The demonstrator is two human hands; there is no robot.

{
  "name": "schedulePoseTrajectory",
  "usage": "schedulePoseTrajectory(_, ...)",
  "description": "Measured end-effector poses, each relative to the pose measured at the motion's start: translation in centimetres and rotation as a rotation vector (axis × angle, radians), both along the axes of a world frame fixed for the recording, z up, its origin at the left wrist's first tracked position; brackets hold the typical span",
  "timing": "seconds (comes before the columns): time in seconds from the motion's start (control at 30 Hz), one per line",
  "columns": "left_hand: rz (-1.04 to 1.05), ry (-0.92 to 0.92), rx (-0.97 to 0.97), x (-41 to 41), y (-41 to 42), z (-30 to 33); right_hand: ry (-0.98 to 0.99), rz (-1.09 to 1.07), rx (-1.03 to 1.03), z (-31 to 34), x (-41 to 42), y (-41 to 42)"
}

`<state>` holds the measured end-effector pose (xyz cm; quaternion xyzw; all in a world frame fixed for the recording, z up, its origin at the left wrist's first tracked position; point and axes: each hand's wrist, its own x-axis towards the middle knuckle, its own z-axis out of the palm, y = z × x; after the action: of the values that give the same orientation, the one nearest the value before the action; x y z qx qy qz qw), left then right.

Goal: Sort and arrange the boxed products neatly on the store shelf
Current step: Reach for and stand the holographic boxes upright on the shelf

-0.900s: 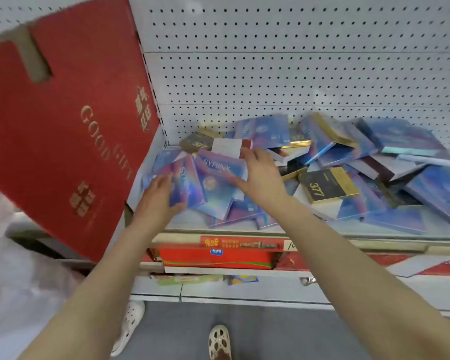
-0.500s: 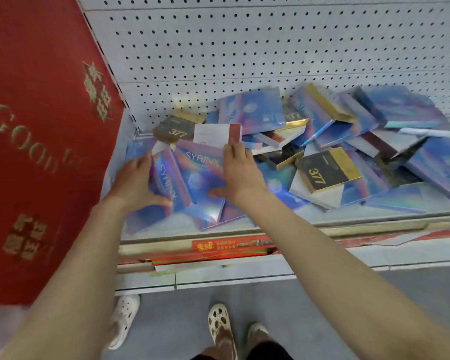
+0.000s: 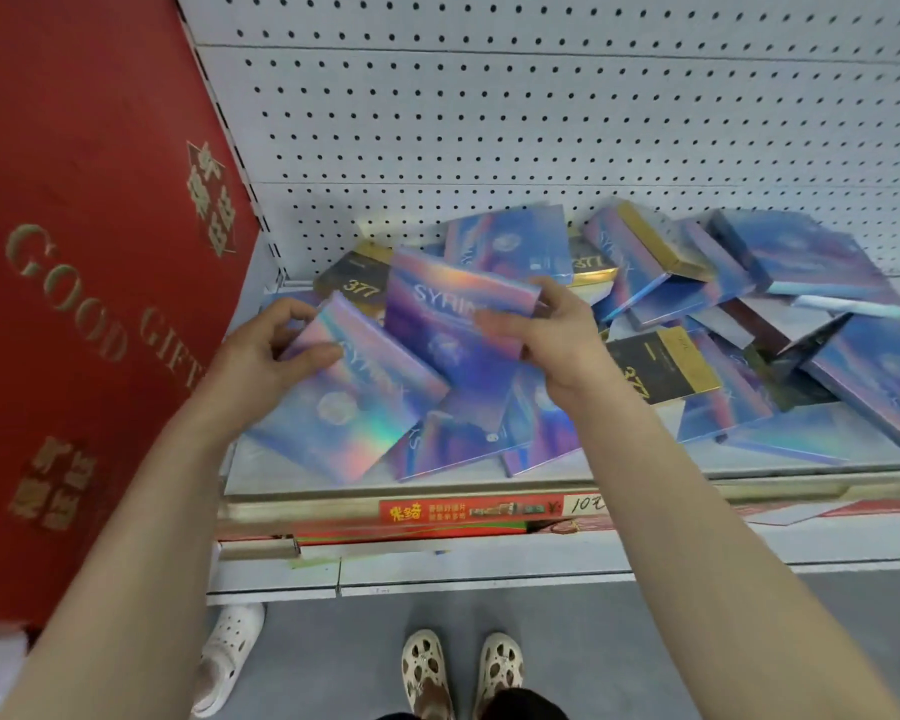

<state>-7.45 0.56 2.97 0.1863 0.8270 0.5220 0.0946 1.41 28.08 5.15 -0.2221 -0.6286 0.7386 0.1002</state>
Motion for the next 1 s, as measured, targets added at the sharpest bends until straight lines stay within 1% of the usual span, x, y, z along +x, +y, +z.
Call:
schedulePoseTrajectory(0.07, 0.099, 0.027, 0.135, 1.4, 1.2, -0.3, 0.084, -0.105, -0.081, 0.2, 1.4, 1.8)
schedulePoseTrajectory(0.1, 0.158, 0.007, 0.205, 2.1, 2.0, -0.6, 0.101, -0.159, -0.09, 0.1, 2.1, 2.7)
schedulePoseTrajectory(0.17, 0.264, -0.113, 0.346, 3.4, 3.7, -1.4, 0.098, -0.275, -0.082, -0.8, 3.6, 4.2)
schedulePoseTrajectory(0.23, 0.308, -0.254, 0.439, 4.4, 5.1, -2.2, 0.056, -0.384, -0.055, -1.9, 5.6, 5.6)
schedulePoseTrajectory(0.3, 0.31, -0.394, 0.513, 5.2, 6.3, -2.9, 0.046, -0.457, -0.052, -3.1, 8.3, 6.8)
schedulePoseTrajectory(0.37, 0.264, -0.51, 0.601, 5.9, 7.8, -3.2, 0.029, -0.502, -0.067, -4.2, 11.4, 7.8)
schedulePoseTrajectory(0.4, 0.23, -0.54, 0.613, 6.3, 8.5, -3.3, 0.004, -0.531, -0.08, -4.7, 13.0, 8.2)
schedulePoseTrajectory(0.47, 0.159, -0.576, 0.565, 7.4, 10.3, -3.6, 0.001, -0.603, -0.108, -5.5, 16.4, 8.9)
schedulePoseTrajectory(0.53, 0.096, -0.57, 0.486, 8.7, 12.5, -3.8, 0.02, -0.698, -0.079, -5.7, 19.8, 9.8)
schedulePoseTrajectory(0.6, 0.046, -0.555, 0.451, 9.8, 15.0, -3.9, 0.003, -0.757, -0.051, -5.7, 22.8, 10.9)
schedulePoseTrajectory(0.73, -0.047, -0.538, 0.414, 13.0, 21.7, -4.2, 0.01, -0.881, -0.117, -6.0, 28.9, 14.0)
schedulePoseTrajectory(0.83, -0.156, -0.548, 0.388, 16.0, 26.7, -4.2, 0.006, -0.974, -0.145, -6.5, 32.9, 16.6)
schedulePoseTrajectory(1.0, -0.227, -0.591, 0.405, 20.5, 34.1, -4.7, -0.045, -0.969, -0.18, -6.5, 38.0, 22.0)
